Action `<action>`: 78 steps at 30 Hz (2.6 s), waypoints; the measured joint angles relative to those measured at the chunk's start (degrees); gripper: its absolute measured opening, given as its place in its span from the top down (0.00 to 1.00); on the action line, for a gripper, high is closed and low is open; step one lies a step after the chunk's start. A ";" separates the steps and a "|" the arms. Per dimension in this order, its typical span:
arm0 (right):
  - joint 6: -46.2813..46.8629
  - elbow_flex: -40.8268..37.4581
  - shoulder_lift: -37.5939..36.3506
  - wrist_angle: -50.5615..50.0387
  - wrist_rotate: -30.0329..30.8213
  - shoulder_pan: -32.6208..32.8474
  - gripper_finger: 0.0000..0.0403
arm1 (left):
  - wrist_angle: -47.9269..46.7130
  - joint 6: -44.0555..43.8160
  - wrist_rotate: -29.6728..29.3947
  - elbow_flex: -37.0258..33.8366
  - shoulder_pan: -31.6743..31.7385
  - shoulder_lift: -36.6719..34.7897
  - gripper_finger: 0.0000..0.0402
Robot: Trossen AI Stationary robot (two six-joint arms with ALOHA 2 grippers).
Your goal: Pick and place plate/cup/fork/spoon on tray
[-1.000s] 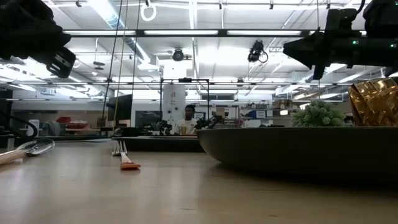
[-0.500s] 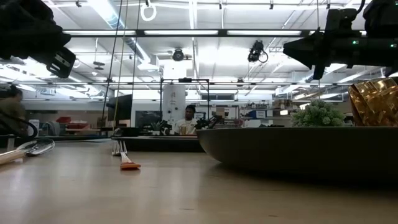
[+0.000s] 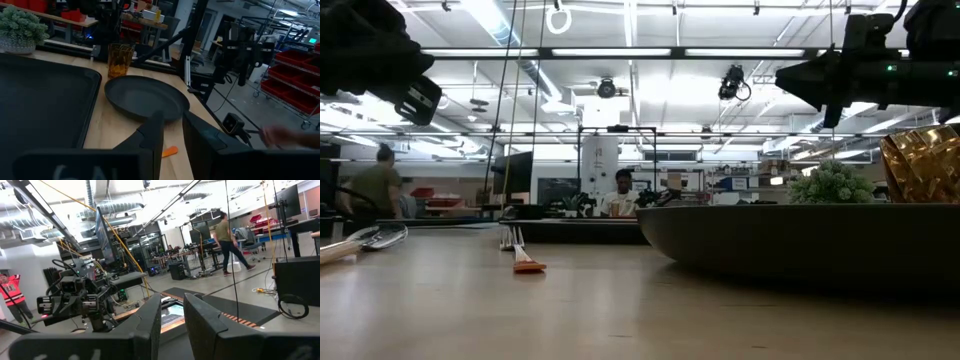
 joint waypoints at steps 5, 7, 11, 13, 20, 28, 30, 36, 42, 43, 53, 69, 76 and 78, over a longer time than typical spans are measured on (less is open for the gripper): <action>0.02 0.00 0.01 -0.01 0.01 0.01 0.78 | 0.01 -0.01 0.00 0.00 0.00 0.00 0.80; 0.02 0.00 -0.01 -0.01 0.00 0.02 0.78 | -0.01 0.00 0.00 -0.01 0.00 0.00 0.80; 0.01 0.00 0.00 -0.01 0.00 0.01 0.78 | 0.01 0.04 -0.01 -0.02 -0.01 0.00 0.80; 0.13 0.00 0.01 0.06 0.01 0.00 0.78 | 0.01 0.05 -0.01 -0.02 -0.01 0.00 0.80; 4.07 0.00 0.01 1.28 0.00 0.25 0.78 | 3.00 0.13 -1.79 -0.22 0.01 0.00 0.80; 11.43 0.01 0.29 2.88 -0.94 0.28 0.78 | 7.78 3.59 -20.92 -0.15 0.01 0.00 0.80; 11.99 0.82 0.30 2.64 -1.75 -0.11 0.78 | 8.06 3.44 -24.17 -0.15 0.01 -0.02 0.80; 13.10 10.06 0.32 -12.89 -7.66 -3.13 0.78 | 13.43 3.06 -25.43 -0.11 0.01 -0.02 0.80; 8.46 22.62 2.54 -42.54 -7.91 -5.07 0.78 | 14.08 6.31 -25.63 -0.09 0.01 0.00 0.80; 7.11 24.15 2.95 -45.36 -7.91 -5.07 0.78 | 14.07 6.28 -25.63 -0.09 0.01 0.00 0.80; -0.28 29.29 7.47 -54.25 -8.07 -5.05 0.78 | 13.96 11.60 -25.61 -0.09 0.01 0.00 0.80; 0.41 44.50 16.82 -84.40 -2.96 3.94 0.78 | 17.79 16.77 -26.60 -0.02 0.01 0.00 0.80; 0.94 57.52 24.37 -107.21 1.52 6.97 0.77 | 20.56 19.08 -35.58 0.02 0.03 0.00 0.80; 0.55 58.95 26.35 -110.82 1.20 7.33 0.75 | 19.66 17.15 -36.17 0.02 0.03 0.00 0.80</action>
